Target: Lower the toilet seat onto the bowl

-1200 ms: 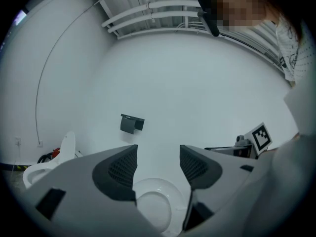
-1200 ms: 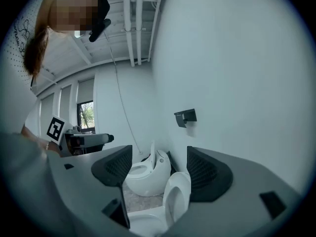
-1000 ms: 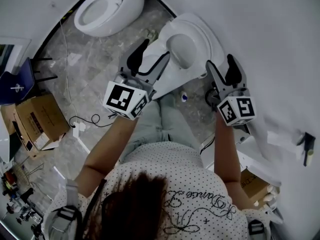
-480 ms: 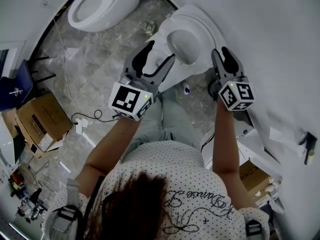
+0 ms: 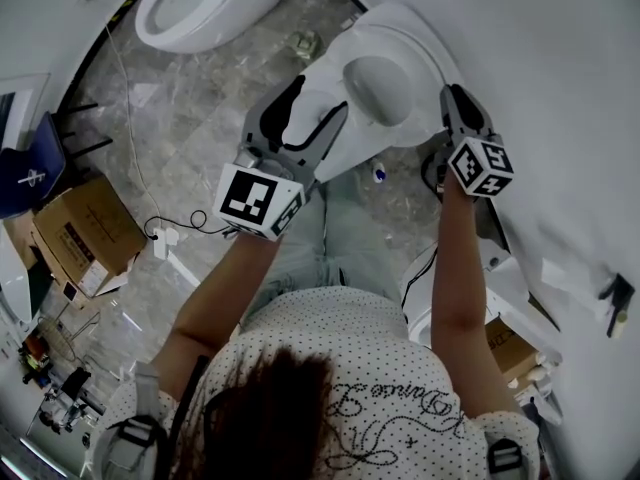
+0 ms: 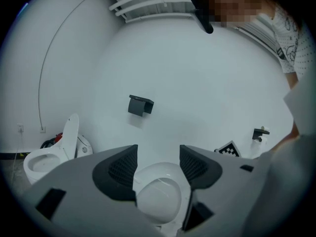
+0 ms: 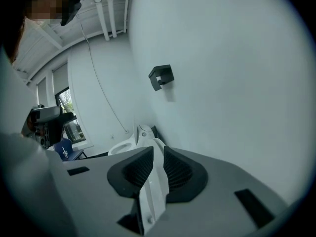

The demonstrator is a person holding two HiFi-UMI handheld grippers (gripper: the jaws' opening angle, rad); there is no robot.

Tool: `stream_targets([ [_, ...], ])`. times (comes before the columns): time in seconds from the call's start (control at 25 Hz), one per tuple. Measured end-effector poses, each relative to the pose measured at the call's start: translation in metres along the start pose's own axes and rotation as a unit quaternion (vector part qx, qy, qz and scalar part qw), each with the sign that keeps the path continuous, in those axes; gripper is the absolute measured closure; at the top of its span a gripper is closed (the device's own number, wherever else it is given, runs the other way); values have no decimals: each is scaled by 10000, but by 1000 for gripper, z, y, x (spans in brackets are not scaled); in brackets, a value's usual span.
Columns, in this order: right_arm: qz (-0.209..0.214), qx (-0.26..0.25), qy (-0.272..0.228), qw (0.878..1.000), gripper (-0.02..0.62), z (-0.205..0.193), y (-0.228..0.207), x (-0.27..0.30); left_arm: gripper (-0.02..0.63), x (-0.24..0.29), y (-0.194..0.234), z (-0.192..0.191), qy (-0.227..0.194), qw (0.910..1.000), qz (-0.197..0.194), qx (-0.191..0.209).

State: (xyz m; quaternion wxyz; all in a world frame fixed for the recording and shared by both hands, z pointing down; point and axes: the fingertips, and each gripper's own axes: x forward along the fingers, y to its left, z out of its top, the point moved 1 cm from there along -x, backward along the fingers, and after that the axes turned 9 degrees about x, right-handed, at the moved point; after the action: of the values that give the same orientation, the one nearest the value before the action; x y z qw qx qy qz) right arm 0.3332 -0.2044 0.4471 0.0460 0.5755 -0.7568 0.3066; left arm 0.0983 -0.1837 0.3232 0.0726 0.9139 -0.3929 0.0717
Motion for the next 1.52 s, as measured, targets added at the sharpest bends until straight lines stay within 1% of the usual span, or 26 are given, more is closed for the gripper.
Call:
stream_targets([
  [0.2,-102,-81,187,9997,519,-9,-18,13,354,-2,8,-7,70,9999,104,-42],
  [0.4,-92,-97,218,9997,522,-9,-18,18,354,-5,17,-9,122,9998,166,-65],
  [0.64,35,-252,289,9993,554,-11,-14,14,354,-5,17,-9,137,9998,175,-7],
  [0.76,176,-325,357,9987,554,-13,-4,14,354,-7,20,-8,139,9997,184,10],
  [1.04,677,-97,575,9960,544,-15,10,10,354,-17,19,-5,144,9996,261,20],
  [1.08,749,-55,623,9952,535,-16,11,9,354,-19,18,-5,139,9995,277,27],
  [1.2,970,65,784,9922,477,-20,15,8,354,-24,15,-6,135,9993,340,31],
  [1.28,1212,184,942,9880,443,-24,22,7,354,-28,14,-6,137,9991,389,37],
  [1.36,1525,274,1152,9812,423,-30,33,5,354,-33,12,-6,136,9989,455,44],
  [1.52,2081,237,1543,9656,413,-44,61,1,354,-45,8,-7,130,9978,655,52],
])
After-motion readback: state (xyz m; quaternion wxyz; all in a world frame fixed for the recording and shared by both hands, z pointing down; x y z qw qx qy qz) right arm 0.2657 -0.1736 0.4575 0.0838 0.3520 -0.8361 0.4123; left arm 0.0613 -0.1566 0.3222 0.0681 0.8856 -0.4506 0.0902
